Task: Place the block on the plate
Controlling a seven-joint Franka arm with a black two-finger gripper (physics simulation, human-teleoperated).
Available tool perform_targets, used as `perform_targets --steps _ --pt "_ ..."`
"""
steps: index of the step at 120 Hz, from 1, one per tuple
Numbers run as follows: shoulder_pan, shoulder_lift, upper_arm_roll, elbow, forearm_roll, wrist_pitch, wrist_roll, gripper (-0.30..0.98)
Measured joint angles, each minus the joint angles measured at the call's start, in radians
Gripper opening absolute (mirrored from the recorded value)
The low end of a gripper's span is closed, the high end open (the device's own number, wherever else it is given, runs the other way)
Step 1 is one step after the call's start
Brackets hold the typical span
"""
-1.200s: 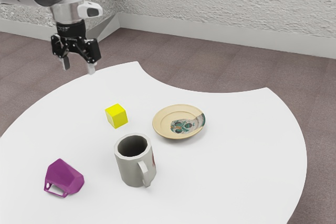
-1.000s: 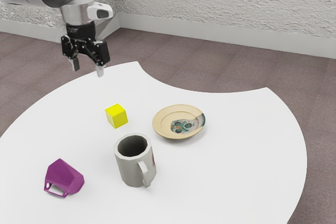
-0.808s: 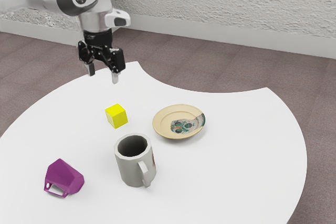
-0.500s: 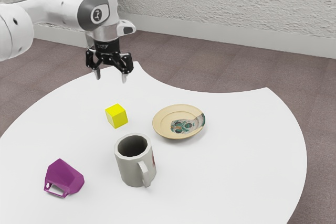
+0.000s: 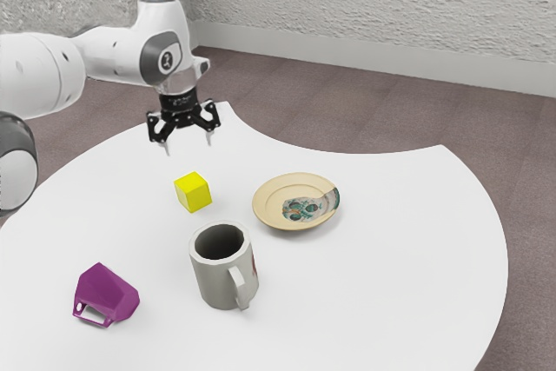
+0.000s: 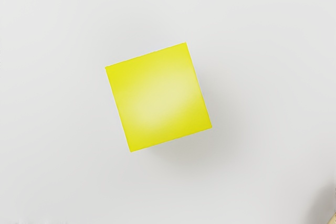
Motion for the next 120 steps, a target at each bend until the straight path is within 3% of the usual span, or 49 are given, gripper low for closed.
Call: perform_targets --steps 48,120 --pt "-0.004 0.051 0.085 0.0 -0.073 0.035 -0.269 0.69" --pt "0.057 0.097 0.003 0.057 -0.067 0.029 -0.385 0.69"
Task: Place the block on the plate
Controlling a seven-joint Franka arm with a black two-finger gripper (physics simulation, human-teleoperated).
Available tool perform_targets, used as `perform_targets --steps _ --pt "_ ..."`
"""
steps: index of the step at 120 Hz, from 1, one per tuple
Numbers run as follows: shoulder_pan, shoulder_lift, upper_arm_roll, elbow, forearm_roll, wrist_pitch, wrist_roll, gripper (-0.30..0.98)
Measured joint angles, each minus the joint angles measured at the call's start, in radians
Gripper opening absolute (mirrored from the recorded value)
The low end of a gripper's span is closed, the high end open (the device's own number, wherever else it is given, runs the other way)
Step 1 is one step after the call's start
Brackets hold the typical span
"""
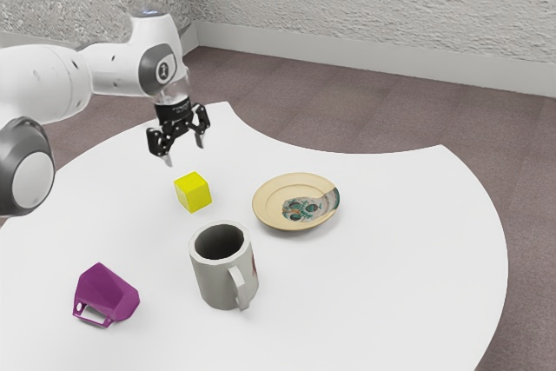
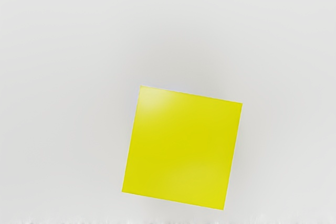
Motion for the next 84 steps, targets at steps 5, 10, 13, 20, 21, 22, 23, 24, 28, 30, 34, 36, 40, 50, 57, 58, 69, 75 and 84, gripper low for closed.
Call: perform_targets --steps 5,10,13,20,21,22,23,24,28,30,34,36,40,50,57,58,69,75,84 --pt "0.0 0.0 -0.001 0.0 0.0 0.0 -0.002 0.69" --pt "0.0 0.0 -0.004 0.001 0.0 0.0 -0.002 0.69" --pt "0.0 0.0 -0.006 0.001 0.0 -0.001 -0.001 0.69" --pt "0.0 0.0 -0.009 0.001 0.0 -0.001 0.0 0.69" --pt "0.0 0.0 -0.01 0.001 0.0 -0.001 0.001 0.69" --pt "0.0 0.0 -0.011 0.001 0.001 -0.001 0.002 0.69" --pt "0.0 0.0 -0.012 0.001 0.001 -0.001 0.003 0.69" --pt "0.0 0.0 -0.013 0.001 0.001 -0.001 0.004 0.69" --pt "0.0 0.0 -0.014 0.001 0.001 -0.002 0.009 0.69" --pt "0.001 0.0 -0.014 0.001 0.001 -0.002 0.012 0.69" --pt "0.001 0.0 -0.015 0.001 0.001 -0.002 0.017 0.69" --pt "0.0 0.0 -0.015 0.001 0.001 -0.002 0.019 0.69" --pt "0.0 0.0 -0.015 0.001 0.001 -0.002 0.023 0.69" --pt "0.0 0.0 -0.015 0.001 0.001 -0.003 0.033 0.69" --pt "0.0 0.002 -0.015 0.001 0.001 -0.003 0.04 0.69" --pt "0.0 0.002 -0.015 0.001 0.001 -0.002 0.041 0.69" --pt "0.001 0.011 -0.016 0.001 0.0 -0.001 0.05 0.69" --pt "0.003 0.021 -0.021 0.002 0.0 0.0 0.058 0.69" --pt "0.013 0.042 -0.035 0.015 -0.001 0.003 0.072 0.69"
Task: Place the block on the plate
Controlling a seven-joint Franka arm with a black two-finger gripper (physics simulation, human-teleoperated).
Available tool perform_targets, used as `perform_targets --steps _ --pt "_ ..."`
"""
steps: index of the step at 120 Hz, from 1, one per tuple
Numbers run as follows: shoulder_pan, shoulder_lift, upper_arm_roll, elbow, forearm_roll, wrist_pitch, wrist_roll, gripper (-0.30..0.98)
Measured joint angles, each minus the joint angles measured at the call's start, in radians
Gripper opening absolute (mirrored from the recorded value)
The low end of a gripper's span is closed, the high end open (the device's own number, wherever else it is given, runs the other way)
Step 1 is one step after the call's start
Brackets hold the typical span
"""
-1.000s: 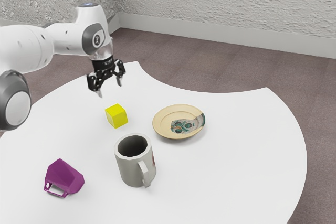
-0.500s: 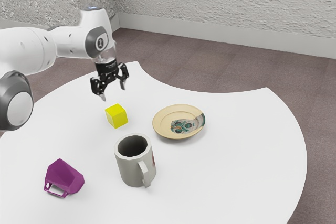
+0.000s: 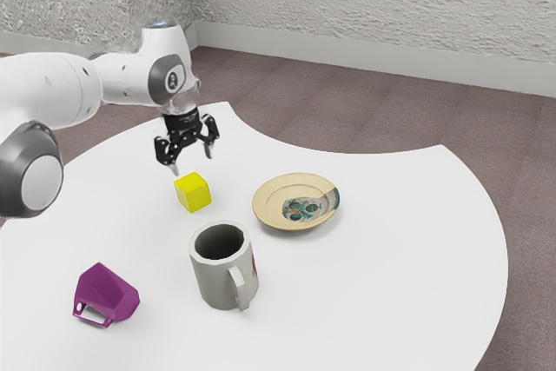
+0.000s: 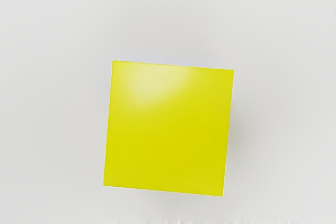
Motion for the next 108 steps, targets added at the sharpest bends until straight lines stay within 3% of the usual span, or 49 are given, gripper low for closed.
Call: perform_targets --steps 84,108 --pt "0.052 0.001 -0.054 -0.034 0.012 -0.015 0.143 0.69" --pt "0.045 0.004 -0.064 -0.032 -0.001 0.051 0.161 0.69"
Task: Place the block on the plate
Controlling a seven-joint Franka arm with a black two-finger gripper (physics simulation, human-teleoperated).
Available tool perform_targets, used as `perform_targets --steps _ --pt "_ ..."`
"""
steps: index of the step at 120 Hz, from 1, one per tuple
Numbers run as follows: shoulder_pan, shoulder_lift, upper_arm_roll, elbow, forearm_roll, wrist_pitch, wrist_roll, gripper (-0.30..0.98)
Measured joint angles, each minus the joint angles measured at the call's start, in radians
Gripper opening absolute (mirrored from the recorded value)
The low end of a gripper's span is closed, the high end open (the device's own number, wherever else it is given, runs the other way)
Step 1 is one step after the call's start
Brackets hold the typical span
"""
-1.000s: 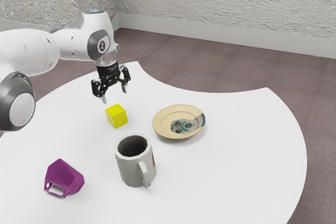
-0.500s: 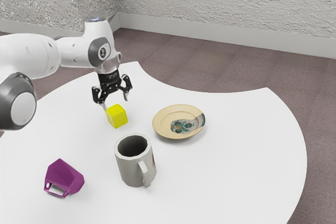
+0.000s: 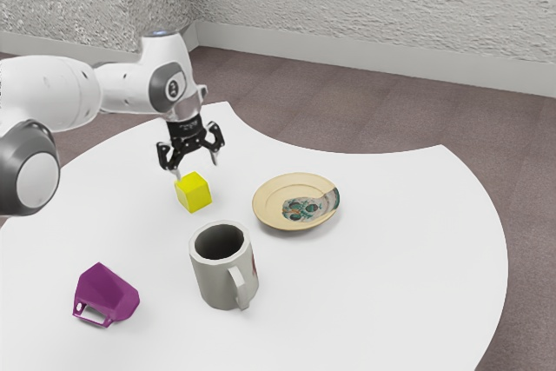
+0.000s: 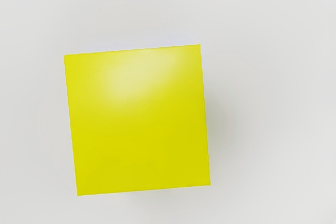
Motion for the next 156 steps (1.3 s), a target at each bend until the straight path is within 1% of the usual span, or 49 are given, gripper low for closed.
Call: perform_targets --steps 30,48,69,108,118,131,156 --pt "0.002 0.003 -0.001 0.0 -0.003 0.047 0.017 0.69" --pt "0.006 -0.001 0.006 -0.001 0.003 -0.012 0.023 0.69" --pt "0.005 0.005 0.007 0.0 0.004 -0.042 0.028 0.69" --pt "0.007 0.04 0.004 0.004 -0.003 -0.022 0.035 0.69" --pt "0.028 0.052 -0.004 0.01 -0.001 -0.012 0.038 0.69" --pt "0.061 0.072 -0.038 0.024 0.003 0.002 0.043 0.69" --pt "0.077 0.091 -0.059 0.04 0.005 0.026 0.053 0.69"
